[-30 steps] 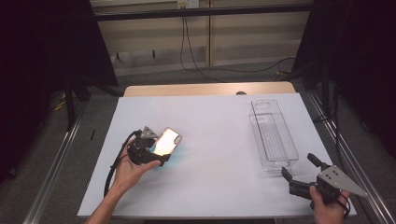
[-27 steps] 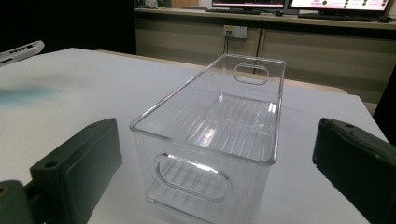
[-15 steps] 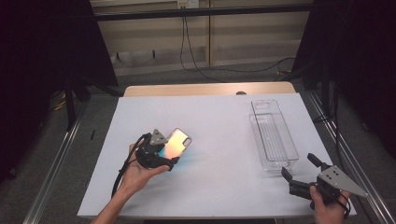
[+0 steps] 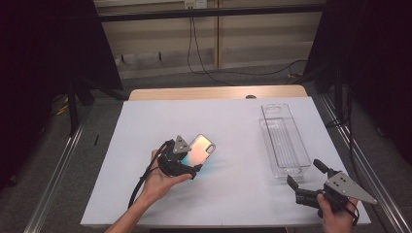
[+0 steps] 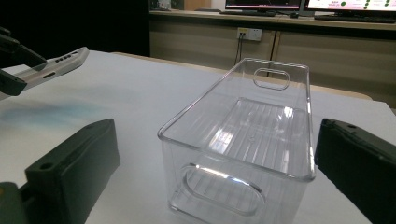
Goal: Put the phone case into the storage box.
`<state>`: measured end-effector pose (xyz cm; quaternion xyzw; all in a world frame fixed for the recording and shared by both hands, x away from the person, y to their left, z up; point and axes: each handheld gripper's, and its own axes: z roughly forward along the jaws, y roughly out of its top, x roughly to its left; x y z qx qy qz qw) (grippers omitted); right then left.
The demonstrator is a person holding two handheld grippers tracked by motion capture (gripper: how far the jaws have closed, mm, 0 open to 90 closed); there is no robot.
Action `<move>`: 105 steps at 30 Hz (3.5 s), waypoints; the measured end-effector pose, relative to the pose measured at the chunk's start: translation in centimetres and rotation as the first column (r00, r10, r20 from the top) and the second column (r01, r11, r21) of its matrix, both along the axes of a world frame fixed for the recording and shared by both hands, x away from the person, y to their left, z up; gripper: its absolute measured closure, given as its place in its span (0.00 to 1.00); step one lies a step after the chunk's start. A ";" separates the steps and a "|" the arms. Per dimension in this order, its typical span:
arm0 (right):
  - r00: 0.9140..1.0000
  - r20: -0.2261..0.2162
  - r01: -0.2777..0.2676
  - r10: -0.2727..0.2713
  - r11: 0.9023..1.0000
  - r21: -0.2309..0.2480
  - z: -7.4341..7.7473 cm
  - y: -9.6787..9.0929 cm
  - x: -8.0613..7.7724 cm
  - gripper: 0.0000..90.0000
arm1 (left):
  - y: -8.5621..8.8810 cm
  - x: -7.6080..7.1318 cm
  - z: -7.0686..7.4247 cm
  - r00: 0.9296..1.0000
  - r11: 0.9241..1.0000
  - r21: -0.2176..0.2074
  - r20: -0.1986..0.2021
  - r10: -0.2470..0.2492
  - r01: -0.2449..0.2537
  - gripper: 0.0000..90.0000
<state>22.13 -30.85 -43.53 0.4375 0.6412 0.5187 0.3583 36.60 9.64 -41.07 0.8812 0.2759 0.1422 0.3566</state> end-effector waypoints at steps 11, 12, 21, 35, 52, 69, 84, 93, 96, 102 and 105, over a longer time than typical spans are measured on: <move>0.998 -0.050 -0.043 0.043 0.999 0.008 0.5 1.9 0.5 0.00 | -3.7 0.0 -0.2 0.998 0.999 0.013 0.031 -0.051 0.051 0.19; 0.998 -0.054 -0.043 0.044 0.999 0.007 0.6 2.1 0.6 0.00 | -4.0 0.0 0.0 0.998 0.999 0.010 0.042 -0.051 0.051 0.19; 0.994 -0.081 -0.072 0.071 0.997 -0.009 1.1 3.4 1.8 0.01 | -6.0 -0.6 0.2 0.991 0.996 0.019 0.099 -0.087 0.085 0.19; 0.992 -0.095 -0.088 0.084 0.996 -0.032 2.5 6.4 4.4 0.02 | -5.7 -1.3 0.4 0.987 0.998 0.030 0.151 -0.059 0.055 0.19; 0.977 -0.162 -0.149 0.137 0.987 -0.065 2.8 10.6 7.6 0.02 | -3.3 -2.0 -0.1 0.977 0.998 0.055 0.213 0.014 -0.026 0.19; 0.946 -0.279 -0.175 0.167 0.985 -0.001 2.5 12.2 9.4 0.06 | -3.7 -2.8 -0.5 0.940 0.992 0.073 0.333 0.076 -0.106 0.19; 0.905 -0.363 -0.203 0.222 0.975 0.089 4.0 12.6 10.3 0.15 | -4.7 -4.1 -0.7 0.901 0.990 0.094 0.431 0.051 -0.101 0.19; 0.890 -0.392 -0.228 0.234 0.972 0.062 4.6 12.8 10.6 0.19 | -4.9 -4.2 -0.5 0.877 0.990 0.083 0.478 0.057 -0.110 0.19; 0.890 -0.397 -0.227 0.227 0.973 0.047 5.0 13.2 10.9 0.20 | -5.1 -4.3 -0.7 0.871 0.990 0.085 0.488 0.056 -0.111 0.19; 0.910 -0.372 -0.193 0.185 0.981 0.015 5.3 13.9 11.1 0.29 | -5.0 -4.2 -0.7 0.866 0.990 0.078 0.495 0.065 -0.118 0.19; 0.896 -0.401 -0.196 0.192 0.980 0.032 5.3 13.9 11.4 0.34 | -5.0 -4.2 -0.7 0.873 0.991 0.069 0.484 0.068 -0.115 0.19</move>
